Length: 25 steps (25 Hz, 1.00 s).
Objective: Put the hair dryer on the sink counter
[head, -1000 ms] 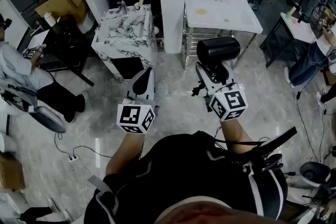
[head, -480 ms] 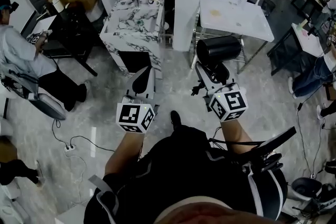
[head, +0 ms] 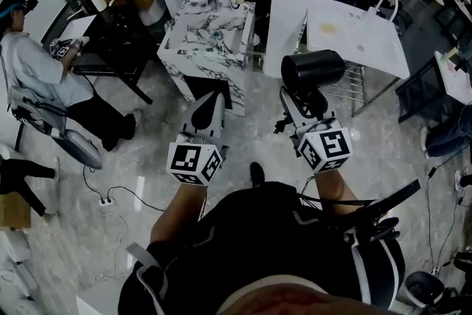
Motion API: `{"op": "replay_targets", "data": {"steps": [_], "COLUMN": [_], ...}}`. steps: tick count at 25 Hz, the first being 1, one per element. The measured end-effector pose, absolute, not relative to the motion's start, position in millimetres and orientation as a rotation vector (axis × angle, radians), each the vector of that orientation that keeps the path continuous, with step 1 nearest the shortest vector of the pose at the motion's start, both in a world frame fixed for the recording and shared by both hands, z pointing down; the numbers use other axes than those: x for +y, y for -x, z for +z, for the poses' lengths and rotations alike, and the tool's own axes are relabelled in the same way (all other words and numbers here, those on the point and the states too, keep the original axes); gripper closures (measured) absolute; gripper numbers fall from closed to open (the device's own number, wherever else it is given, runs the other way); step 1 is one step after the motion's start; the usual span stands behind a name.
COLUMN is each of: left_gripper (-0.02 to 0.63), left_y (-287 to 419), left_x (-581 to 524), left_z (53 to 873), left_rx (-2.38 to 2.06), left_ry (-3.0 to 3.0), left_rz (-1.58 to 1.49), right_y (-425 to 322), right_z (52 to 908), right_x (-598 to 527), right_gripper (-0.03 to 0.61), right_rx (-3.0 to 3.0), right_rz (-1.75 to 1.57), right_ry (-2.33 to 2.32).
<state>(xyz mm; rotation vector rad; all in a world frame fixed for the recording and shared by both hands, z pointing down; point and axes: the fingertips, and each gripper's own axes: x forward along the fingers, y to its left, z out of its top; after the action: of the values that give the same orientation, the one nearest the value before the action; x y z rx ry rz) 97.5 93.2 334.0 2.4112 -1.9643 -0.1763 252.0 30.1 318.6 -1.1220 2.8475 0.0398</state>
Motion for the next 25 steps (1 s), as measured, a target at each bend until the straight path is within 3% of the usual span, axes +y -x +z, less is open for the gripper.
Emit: {"op": "replay_targets", "data": {"steps": [25], "left_gripper": [0.609], "left_y": [-59], "left_x": [-65], "left_z": [339], "left_rx": [-2.029], "left_ry": [-2.346], "left_rz": [-0.150], "right_y": [-197], "right_z": [326], "right_x": [-128], "right_gripper": [0.312], "right_rx": [2.914], "right_rz": [0.061], "right_ry": [0.949]}}
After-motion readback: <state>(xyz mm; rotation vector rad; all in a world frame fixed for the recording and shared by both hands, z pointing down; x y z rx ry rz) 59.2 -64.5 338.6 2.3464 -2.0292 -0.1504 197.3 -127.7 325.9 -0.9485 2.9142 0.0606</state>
